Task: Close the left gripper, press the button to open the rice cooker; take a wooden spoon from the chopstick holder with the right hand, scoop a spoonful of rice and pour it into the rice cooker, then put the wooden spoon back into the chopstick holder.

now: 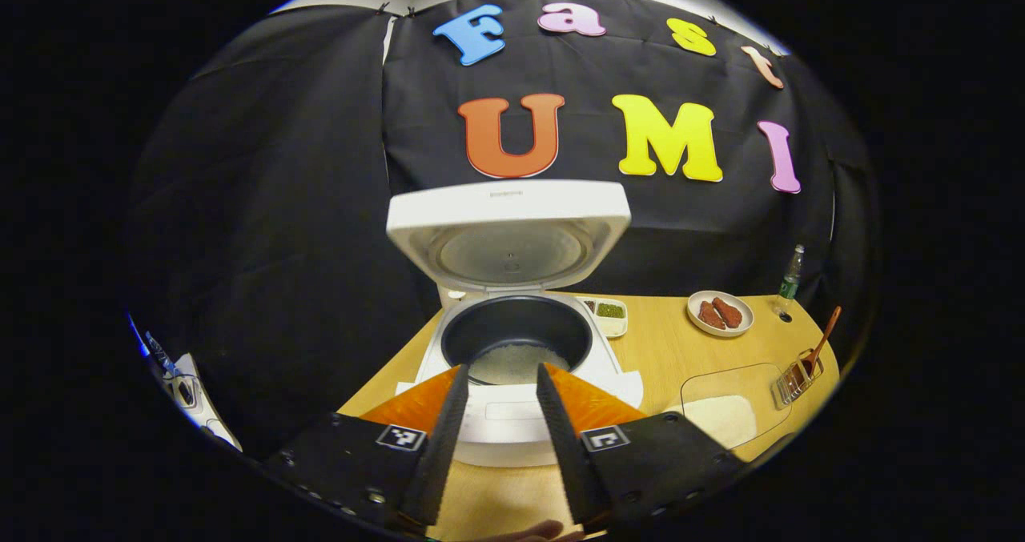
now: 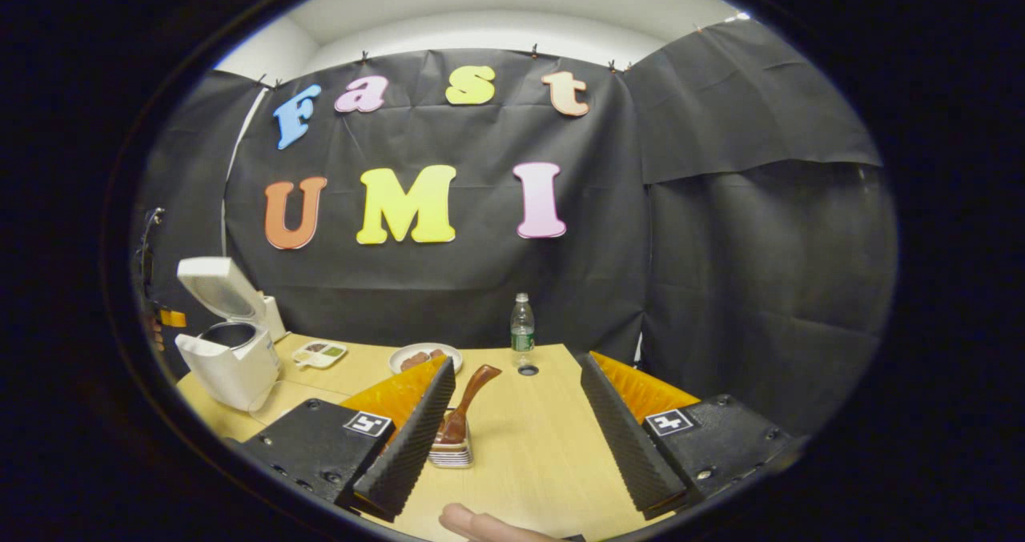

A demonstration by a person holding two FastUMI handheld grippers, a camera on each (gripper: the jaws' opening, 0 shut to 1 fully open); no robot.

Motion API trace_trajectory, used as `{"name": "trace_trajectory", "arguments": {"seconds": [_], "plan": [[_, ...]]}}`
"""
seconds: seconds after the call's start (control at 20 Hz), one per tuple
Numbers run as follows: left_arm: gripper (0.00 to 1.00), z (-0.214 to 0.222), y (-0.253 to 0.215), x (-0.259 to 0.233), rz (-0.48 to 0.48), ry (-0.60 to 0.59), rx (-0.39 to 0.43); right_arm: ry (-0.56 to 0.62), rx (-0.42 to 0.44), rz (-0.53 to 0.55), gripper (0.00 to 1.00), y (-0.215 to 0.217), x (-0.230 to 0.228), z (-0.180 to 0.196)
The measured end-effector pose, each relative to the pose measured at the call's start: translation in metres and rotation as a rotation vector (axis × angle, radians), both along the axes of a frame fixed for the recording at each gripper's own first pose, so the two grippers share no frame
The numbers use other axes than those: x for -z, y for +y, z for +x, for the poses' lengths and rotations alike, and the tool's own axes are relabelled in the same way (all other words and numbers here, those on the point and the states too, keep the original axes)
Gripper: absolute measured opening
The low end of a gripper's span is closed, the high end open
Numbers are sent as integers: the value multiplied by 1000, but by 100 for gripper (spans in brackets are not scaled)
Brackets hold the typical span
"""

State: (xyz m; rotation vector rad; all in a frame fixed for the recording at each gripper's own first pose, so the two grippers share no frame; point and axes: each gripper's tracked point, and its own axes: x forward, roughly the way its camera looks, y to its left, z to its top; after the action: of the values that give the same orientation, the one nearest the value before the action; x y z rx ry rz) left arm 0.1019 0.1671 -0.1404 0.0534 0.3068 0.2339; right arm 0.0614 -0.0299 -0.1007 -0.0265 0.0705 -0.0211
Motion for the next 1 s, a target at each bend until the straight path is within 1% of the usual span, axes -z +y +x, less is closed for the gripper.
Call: {"name": "trace_trajectory", "arguments": {"seconds": [0.05,0.1,0.15,0.3,0.35,0.4,0.45,0.6,0.75,0.9,0.95,1.0], "plan": [[79,-12,-2,-5,4,-20,-1,-1,-2,4,100,0,1,-3],[98,-24,-7,-12,0,-40,-2,3,-5,8,100,1,2,-7],[96,-37,-14,-16,-5,-56,4,12,-6,9,100,1,7,-8],[96,-68,-39,-36,-2,-126,36,53,-31,40,100,8,21,-12],[96,-80,-47,-40,2,-145,47,70,-30,49,96,7,28,-10],[96,-89,-55,-46,4,-169,54,82,-29,56,100,8,33,-7],[96,-99,-62,-51,3,-189,66,85,-29,59,100,10,36,-5],[96,-127,-91,-59,-18,-249,120,68,-17,66,100,8,40,15],[96,-153,-104,-66,-45,-322,127,70,-34,101,100,16,49,38],[96,-173,-119,-54,-52,-323,165,117,-76,122,100,28,73,63],[96,-180,-117,-54,-47,-331,163,127,-83,130,95,28,80,72],[96,-189,-114,-55,-36,-347,155,136,-89,143,100,30,89,83]]}}
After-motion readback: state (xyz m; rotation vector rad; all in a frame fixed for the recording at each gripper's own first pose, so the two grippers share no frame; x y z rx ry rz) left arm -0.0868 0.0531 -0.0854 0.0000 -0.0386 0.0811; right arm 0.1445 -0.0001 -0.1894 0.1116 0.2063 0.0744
